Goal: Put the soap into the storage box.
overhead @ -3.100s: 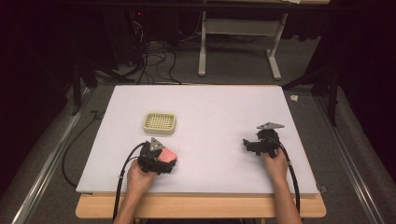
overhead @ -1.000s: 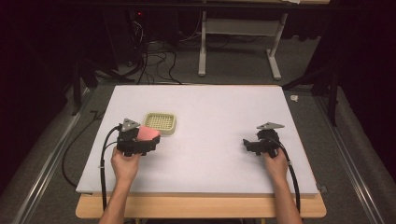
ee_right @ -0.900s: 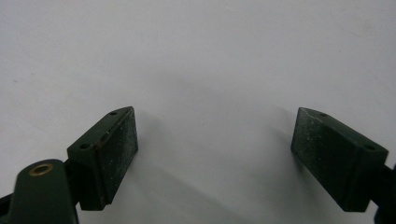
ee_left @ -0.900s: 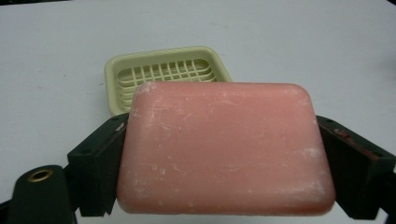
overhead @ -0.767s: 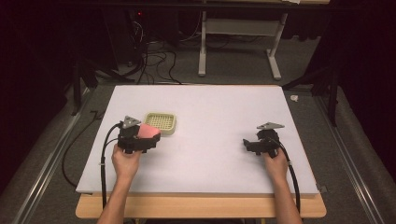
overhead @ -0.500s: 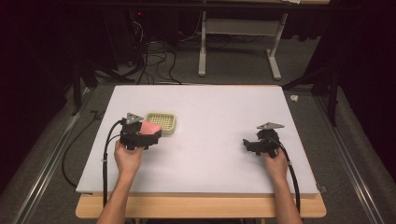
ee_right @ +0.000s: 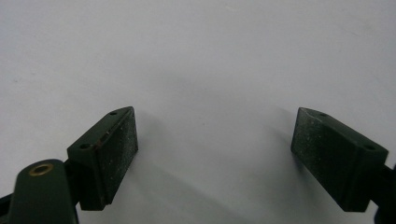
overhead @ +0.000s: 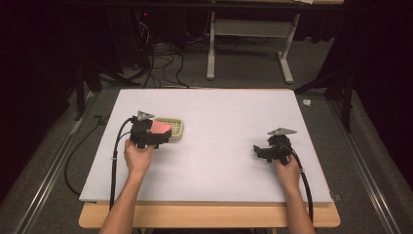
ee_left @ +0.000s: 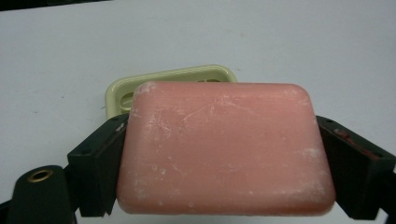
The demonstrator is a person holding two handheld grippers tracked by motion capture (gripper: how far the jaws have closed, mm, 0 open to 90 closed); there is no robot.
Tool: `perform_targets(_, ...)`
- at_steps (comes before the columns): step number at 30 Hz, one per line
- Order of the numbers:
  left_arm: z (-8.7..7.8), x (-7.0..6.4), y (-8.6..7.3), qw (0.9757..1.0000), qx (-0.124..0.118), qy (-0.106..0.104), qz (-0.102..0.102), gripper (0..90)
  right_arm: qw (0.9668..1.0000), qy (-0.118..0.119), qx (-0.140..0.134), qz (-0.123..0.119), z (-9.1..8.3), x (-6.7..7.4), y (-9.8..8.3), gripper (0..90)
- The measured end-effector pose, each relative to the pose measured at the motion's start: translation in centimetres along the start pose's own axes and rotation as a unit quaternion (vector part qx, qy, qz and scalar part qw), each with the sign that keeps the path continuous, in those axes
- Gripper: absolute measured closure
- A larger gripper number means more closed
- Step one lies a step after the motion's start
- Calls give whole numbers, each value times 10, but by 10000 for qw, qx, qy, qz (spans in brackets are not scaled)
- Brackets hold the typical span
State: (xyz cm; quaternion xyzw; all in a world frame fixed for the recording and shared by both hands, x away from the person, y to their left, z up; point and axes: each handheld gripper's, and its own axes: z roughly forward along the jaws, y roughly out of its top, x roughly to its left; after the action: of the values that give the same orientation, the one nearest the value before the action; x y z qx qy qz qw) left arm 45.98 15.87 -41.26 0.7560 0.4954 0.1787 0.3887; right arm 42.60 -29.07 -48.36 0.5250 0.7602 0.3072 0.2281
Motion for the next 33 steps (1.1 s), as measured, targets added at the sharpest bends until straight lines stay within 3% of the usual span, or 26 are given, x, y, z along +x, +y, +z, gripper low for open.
perform_targets(6, 12, 6, 4, 9998, 135, 129, -86, 140, 10000, 1, -1, 3, 0, 0, 0, 153)
perform_targets(14, 25, 3, 15, 9996, 242, 161, -50, 140, 10000, 5, 1, 4, 0, 0, 0, 153)
perform_targets(17, 33, 3, 20, 9995, 253, 155, -129, 140, 10000, 7, 2, 15, 0, 0, 0, 153)
perform_targets(25, 51, 12, 19, 9979, 446, 289, -367, 140, 10000, 6, 0, 5, 0, 0, 0, 153)
perform_targets(33, 68, 14, 15, 9960, 671, 413, -428, 139, 10000, 5, -1, 4, 0, 0, 0, 153)
